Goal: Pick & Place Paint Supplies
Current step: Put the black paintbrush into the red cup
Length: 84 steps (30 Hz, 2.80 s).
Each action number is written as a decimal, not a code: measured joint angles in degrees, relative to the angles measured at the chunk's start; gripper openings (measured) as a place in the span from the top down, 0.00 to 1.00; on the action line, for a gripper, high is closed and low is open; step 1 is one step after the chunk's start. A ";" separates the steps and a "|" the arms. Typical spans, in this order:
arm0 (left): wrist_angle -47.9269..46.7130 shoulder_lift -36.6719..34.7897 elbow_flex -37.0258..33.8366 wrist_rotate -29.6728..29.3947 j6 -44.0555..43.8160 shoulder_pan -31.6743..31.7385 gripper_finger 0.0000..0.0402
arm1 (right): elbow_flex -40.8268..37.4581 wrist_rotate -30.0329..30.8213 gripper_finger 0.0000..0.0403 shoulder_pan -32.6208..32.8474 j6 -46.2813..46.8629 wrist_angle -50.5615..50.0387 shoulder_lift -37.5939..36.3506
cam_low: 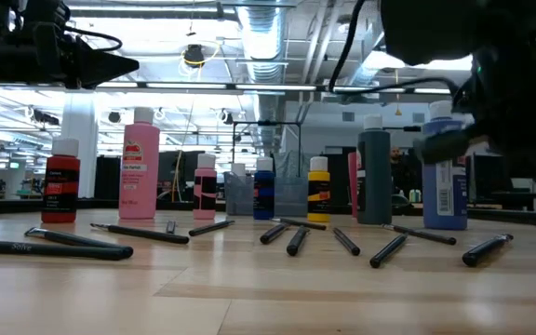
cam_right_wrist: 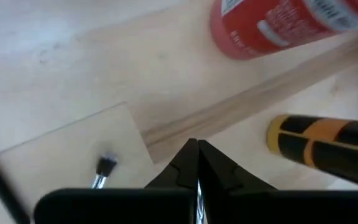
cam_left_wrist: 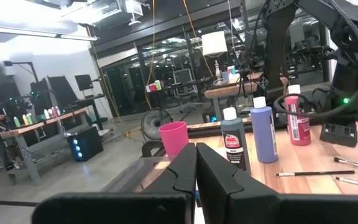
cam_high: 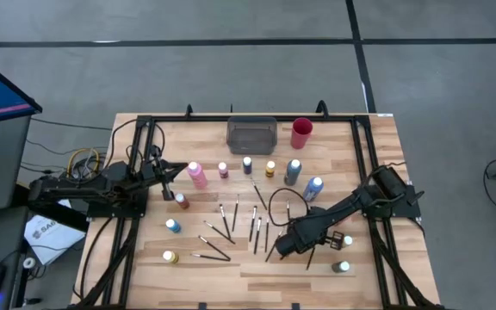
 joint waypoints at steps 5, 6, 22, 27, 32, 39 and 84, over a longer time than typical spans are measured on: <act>0.36 0.00 0.01 -0.02 0.00 0.00 0.99 | 0.00 3.54 1.00 -0.09 -0.42 -1.24 -2.66; 0.36 0.00 0.00 -0.02 0.00 0.00 0.99 | 0.16 4.74 1.00 -0.09 -0.42 -1.25 -3.22; 1.18 0.00 0.00 -0.02 0.00 0.00 0.99 | 14.38 41.13 1.00 -6.20 -8.85 -16.39 -13.01; 1.41 -0.01 0.02 -0.02 0.00 0.00 0.99 | 15.31 49.63 1.00 -11.58 -15.62 -17.04 -17.10; 1.65 -0.01 0.01 -0.02 0.00 0.00 0.99 | 15.37 54.61 1.00 -17.63 -23.80 -16.62 -20.74; 1.75 0.00 0.00 -0.02 0.00 0.00 0.99 | 15.37 62.62 1.00 -26.38 -37.50 -13.99 -24.50; 3.01 0.00 0.00 -3.32 0.02 0.00 0.99 | -44.20 24.34 1.00 -64.02 -118.46 118.26 -37.62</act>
